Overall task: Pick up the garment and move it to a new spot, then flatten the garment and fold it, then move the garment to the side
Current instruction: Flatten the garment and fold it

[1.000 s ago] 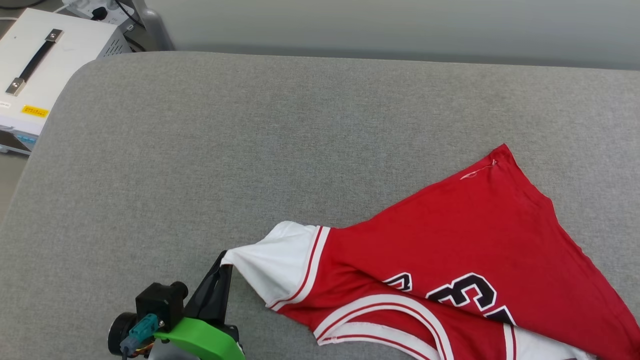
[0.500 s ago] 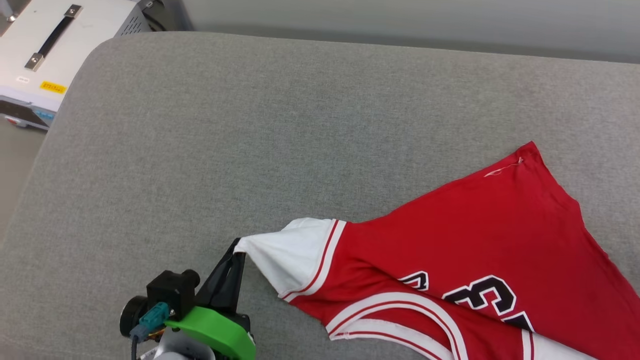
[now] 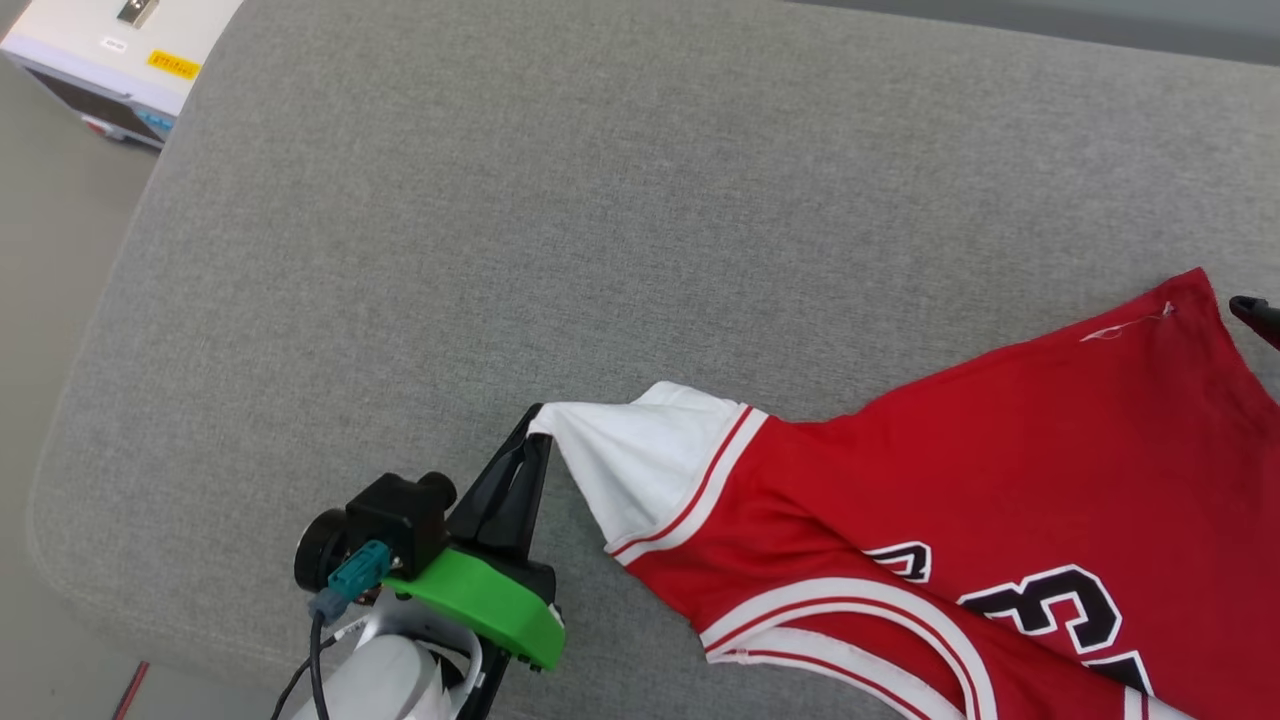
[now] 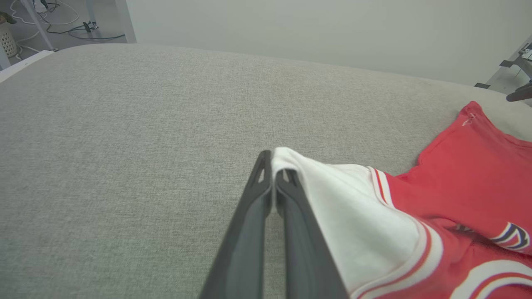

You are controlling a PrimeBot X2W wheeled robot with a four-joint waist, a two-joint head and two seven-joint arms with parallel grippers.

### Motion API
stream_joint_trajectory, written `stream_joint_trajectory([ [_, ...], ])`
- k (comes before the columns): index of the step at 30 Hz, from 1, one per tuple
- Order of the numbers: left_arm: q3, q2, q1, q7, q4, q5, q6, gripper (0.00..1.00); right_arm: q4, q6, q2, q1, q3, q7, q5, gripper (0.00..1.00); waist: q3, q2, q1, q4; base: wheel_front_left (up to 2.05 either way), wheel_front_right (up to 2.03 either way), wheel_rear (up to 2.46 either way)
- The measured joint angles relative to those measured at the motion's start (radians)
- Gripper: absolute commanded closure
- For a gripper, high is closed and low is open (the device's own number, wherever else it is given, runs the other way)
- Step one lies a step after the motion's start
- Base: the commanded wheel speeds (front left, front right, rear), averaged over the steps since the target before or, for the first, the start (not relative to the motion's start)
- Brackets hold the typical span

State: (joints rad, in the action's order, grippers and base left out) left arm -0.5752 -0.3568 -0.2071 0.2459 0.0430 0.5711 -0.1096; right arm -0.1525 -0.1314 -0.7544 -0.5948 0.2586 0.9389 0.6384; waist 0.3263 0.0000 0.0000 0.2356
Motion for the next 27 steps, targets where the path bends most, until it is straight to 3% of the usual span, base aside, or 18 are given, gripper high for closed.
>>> stream_joint_trajectory([
  [8,-0.006,0.034,-0.044,0.001,0.014,-0.028,0.018,1.00,-0.227,0.000,0.073,-0.091,0.073,-0.061,0.009,0.00,0.070,0.0000,0.0001,0.051,0.00,0.00,0.00],
  [13,-0.006,0.044,-0.049,0.009,0.023,-0.034,0.019,1.00,-0.272,0.000,0.031,-0.106,0.147,-0.072,0.017,0.00,0.089,0.0000,0.0001,0.073,0.00,0.00,0.00],
  [14,-0.005,0.044,-0.049,0.009,0.028,-0.034,0.019,1.00,-0.281,0.000,0.030,-0.108,0.147,-0.080,0.033,0.56,0.089,0.0000,0.0001,0.075,0.00,0.00,0.00],
  [15,-0.004,0.044,-0.049,0.009,0.031,-0.035,0.019,1.00,-0.289,0.000,0.028,-0.109,0.152,-0.099,0.044,1.00,0.087,0.0000,0.0001,0.074,0.00,0.00,0.00],
  [27,0.008,0.026,-0.041,0.009,0.035,-0.042,0.019,1.00,-0.261,0.000,0.009,-0.107,0.231,-0.375,0.106,1.00,-0.003,0.0000,0.0001,0.027,0.00,0.00,0.00],
])
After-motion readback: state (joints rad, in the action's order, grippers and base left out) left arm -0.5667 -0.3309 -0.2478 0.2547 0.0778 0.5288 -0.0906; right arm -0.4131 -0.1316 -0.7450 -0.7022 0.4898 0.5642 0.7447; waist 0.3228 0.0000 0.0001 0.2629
